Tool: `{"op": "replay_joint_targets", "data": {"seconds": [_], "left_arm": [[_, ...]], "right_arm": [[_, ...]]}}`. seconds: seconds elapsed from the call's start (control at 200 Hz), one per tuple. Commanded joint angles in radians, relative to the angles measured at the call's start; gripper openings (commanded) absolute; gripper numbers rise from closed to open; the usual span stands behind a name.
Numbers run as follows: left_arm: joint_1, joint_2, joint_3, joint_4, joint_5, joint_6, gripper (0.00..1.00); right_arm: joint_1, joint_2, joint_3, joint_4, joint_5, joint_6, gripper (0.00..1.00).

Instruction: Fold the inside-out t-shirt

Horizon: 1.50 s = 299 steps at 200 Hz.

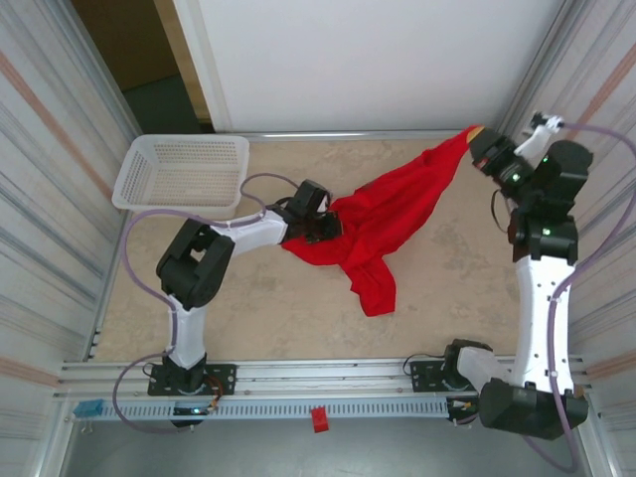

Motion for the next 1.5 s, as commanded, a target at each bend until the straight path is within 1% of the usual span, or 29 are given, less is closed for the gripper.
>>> {"op": "replay_joint_targets", "data": {"seconds": [0.0, 0.05, 0.16, 0.271, 0.371, 0.446, 0.541, 0.656, 0.721, 0.736, 0.781, 0.837, 0.872, 0.907, 0.997, 1.037, 1.097, 1.147, 1.217, 1.353, 1.443, 1.493], "left_arm": [[0.081, -0.154, 0.037, -0.022, -0.001, 0.056, 0.0], [0.123, -0.224, 0.032, -0.029, 0.003, 0.065, 0.0], [0.229, -0.352, 0.035, -0.025, 0.068, 0.057, 0.0], [0.332, -0.434, 0.038, 0.009, 0.16, 0.011, 0.0], [0.4, -0.476, 0.041, 0.059, 0.23, -0.034, 0.0], [0.433, -0.491, 0.057, 0.087, 0.272, -0.054, 0.0], [0.458, -0.493, 0.101, 0.086, 0.296, -0.053, 0.0], [0.477, -0.49, 0.159, 0.078, 0.294, -0.04, 0.0], [0.493, -0.49, 0.189, 0.047, 0.267, -0.024, 0.0], [0.497, -0.492, 0.192, 0.04, 0.257, -0.018, 0.02], [0.511, -0.501, 0.193, 0.022, 0.223, -0.005, 0.12], [0.534, -0.514, 0.174, 0.004, 0.18, -0.004, 0.18], [0.549, -0.523, 0.148, 0.006, 0.169, -0.013, 0.23], [0.565, -0.533, 0.115, 0.014, 0.164, -0.024, 0.32], [0.591, -0.563, 0.011, 0.054, 0.166, -0.056, 0.36], [0.59, -0.576, -0.028, 0.073, 0.164, -0.067, 0.38], [0.588, -0.582, -0.068, 0.11, 0.192, -0.074, 0.39], [0.576, -0.582, -0.077, 0.12, 0.204, -0.075, 0.41], [0.542, -0.576, -0.064, 0.13, 0.217, -0.041, 0.46], [0.438, -0.539, 0.02, 0.058, 0.209, 0.068, 0.53], [0.347, -0.505, 0.041, 0.019, 0.174, 0.129, 0.56], [0.292, -0.482, 0.039, -0.003, 0.134, 0.159, 0.57]], "right_arm": [[-0.06, 0.03, 0.141, 0.041, -0.03, 0.062, 0.0], [-0.095, 0.054, 0.191, 0.064, -0.044, 0.099, 0.0], [-0.153, 0.104, 0.3, 0.11, -0.062, 0.177, 0.0], [-0.183, 0.141, 0.401, 0.135, -0.062, 0.228, 0.0], [-0.194, 0.167, 0.483, 0.141, -0.056, 0.253, 0.0], [-0.195, 0.187, 0.539, 0.141, -0.058, 0.264, 0.0], [-0.195, 0.207, 0.603, 0.13, -0.055, 0.269, 0.0], [-0.201, 0.225, 0.635, 0.12, -0.05, 0.269, 0.0], [-0.213, 0.236, 0.655, 0.116, -0.045, 0.274, 0.0], [-0.217, 0.239, 0.659, 0.116, -0.044, 0.277, 0.0], [-0.226, 0.251, 0.675, 0.117, -0.045, 0.287, 0.0], [-0.229, 0.26, 0.689, 0.121, -0.049, 0.301, 0.0], [-0.229, 0.265, 0.696, 0.128, -0.052, 0.308, 0.0], [-0.229, 0.27, 0.699, 0.136, -0.059, 0.318, 0.0], [-0.227, 0.279, 0.698, 0.158, -0.079, 0.344, 0.0], [-0.221, 0.283, 0.697, 0.161, -0.088, 0.347, 0.0], [-0.204, 0.288, 0.694, 0.164, -0.099, 0.347, 0.0], [-0.179, 0.295, 0.694, 0.158, -0.11, 0.334, 0.0], [-0.134, 0.303, 0.696, 0.142, -0.124, 0.306, 0.0], [-0.061, 0.313, 0.694, 0.11, -0.129, 0.256, 0.0], [-0.038, 0.317, 0.7, 0.108, -0.129, 0.248, 0.0], [-0.03, 0.32, 0.705, 0.11, -0.129, 0.25, 0.0]]}}
